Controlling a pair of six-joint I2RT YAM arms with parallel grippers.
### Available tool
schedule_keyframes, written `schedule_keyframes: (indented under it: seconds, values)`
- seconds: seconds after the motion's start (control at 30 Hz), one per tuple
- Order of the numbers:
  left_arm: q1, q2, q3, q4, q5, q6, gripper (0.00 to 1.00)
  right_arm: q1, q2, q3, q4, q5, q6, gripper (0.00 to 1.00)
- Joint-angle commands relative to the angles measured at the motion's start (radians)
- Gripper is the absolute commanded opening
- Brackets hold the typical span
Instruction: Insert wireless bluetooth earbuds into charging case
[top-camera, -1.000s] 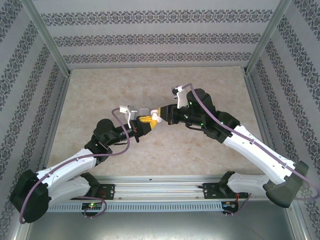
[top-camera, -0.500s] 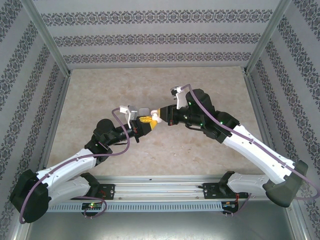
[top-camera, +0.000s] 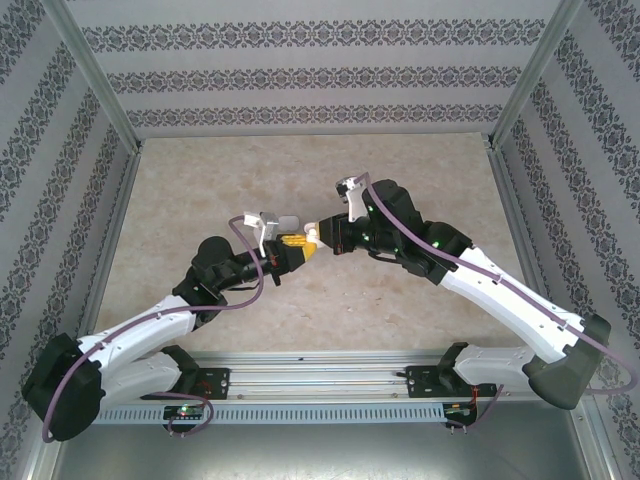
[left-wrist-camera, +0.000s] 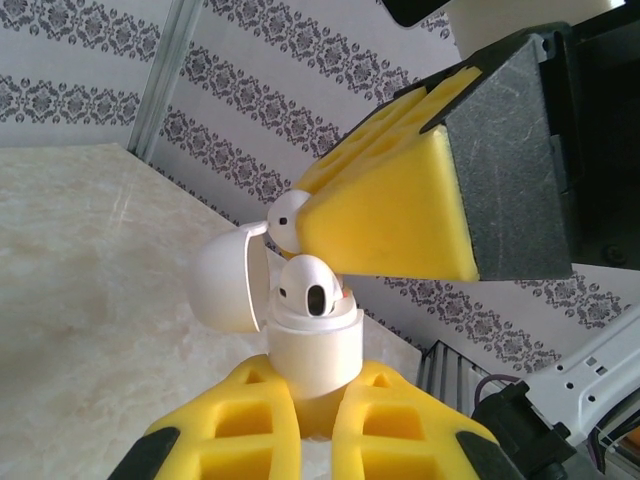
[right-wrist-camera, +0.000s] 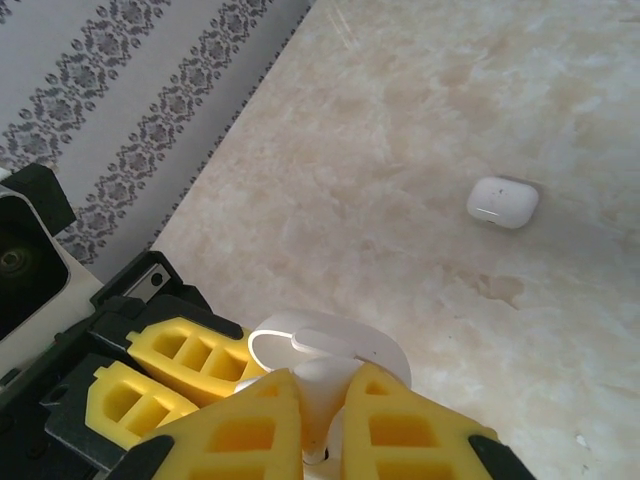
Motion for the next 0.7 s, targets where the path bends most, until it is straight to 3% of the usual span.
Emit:
schedule_keyframes:
  seconds: [0.0, 0.67]
  values:
    - [-0.01, 0.015, 0.035, 0.082, -0.008, 0.004, 0.0, 0.03, 0.007, 0.023, -0.09, -0.008, -0.018, 0.14]
    - [-0.01, 0.028, 0.028, 0.095, -0.012, 0.012, 0.0, 0.05, 0.038, 0.09, -0.123, -0.015, 0.041, 0.27]
